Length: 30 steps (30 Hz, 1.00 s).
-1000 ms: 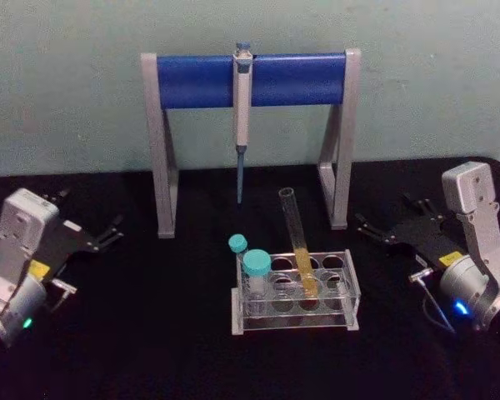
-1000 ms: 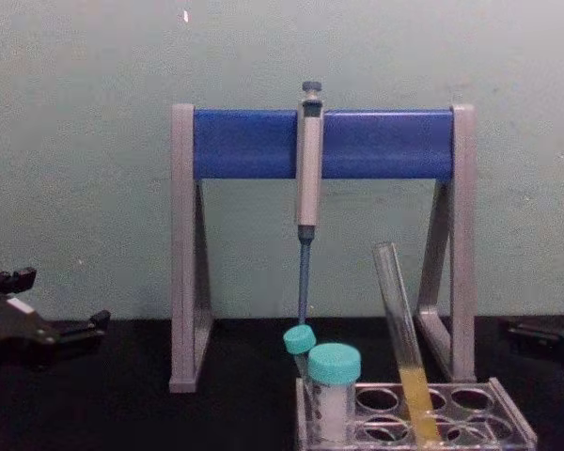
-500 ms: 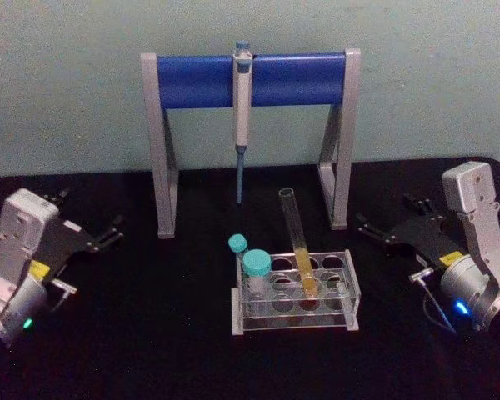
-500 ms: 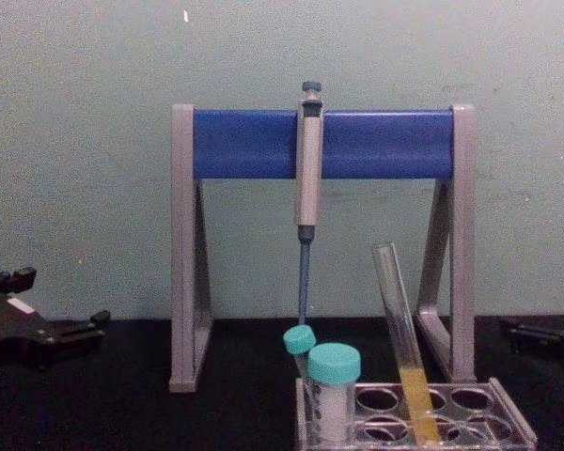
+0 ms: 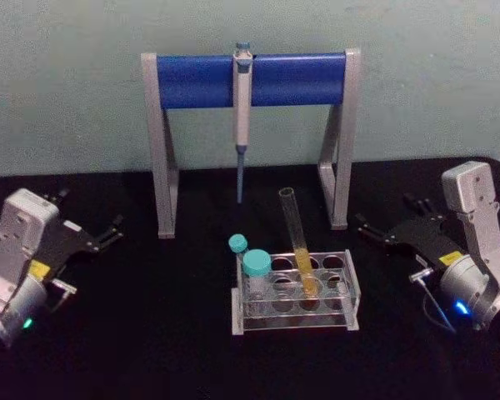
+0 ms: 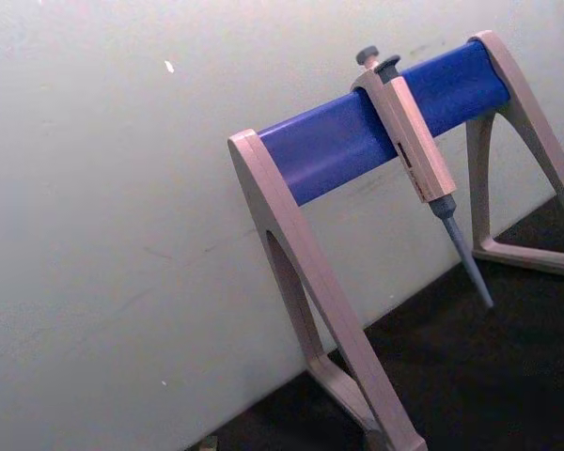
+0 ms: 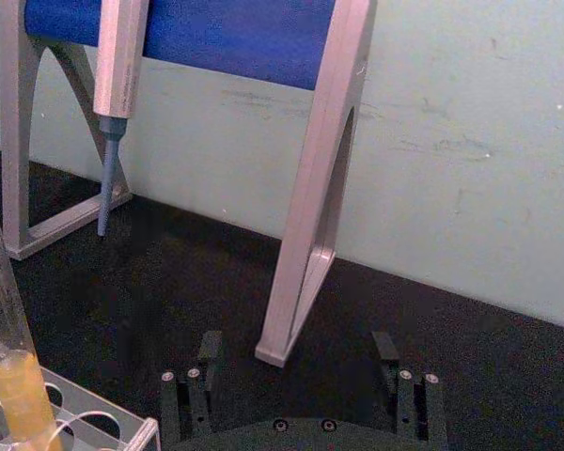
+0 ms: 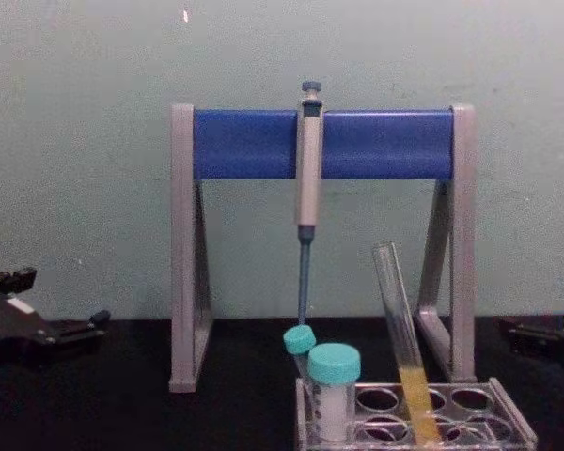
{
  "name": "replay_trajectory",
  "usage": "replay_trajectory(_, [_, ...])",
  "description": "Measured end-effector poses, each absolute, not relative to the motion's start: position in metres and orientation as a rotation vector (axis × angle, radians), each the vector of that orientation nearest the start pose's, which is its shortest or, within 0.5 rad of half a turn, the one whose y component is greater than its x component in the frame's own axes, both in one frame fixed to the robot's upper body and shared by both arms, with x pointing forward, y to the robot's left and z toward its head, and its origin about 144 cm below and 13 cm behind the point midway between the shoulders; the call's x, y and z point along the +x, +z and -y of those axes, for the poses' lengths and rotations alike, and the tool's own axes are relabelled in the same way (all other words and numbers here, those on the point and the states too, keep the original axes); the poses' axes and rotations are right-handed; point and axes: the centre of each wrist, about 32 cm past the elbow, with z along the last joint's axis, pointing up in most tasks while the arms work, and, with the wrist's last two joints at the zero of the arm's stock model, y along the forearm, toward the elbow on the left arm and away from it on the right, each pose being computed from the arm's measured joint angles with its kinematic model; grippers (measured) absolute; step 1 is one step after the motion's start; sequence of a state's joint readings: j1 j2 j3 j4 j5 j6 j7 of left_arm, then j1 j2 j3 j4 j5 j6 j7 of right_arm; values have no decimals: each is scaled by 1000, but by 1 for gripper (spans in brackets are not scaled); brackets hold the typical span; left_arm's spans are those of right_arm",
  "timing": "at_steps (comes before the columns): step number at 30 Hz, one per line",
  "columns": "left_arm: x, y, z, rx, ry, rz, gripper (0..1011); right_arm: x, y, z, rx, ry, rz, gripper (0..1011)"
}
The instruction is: Pick up the test tube from the test tube rack, shake it, then place it back into the test tube rack.
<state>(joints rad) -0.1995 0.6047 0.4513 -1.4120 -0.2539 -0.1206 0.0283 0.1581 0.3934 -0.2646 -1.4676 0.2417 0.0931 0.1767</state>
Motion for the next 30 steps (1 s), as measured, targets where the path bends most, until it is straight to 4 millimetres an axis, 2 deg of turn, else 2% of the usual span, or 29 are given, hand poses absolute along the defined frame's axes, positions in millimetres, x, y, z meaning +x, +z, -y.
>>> replay_trajectory(30, [489,1140,-310,304,1248,285,1001,495,1155,276,-233,-1191,37,1000])
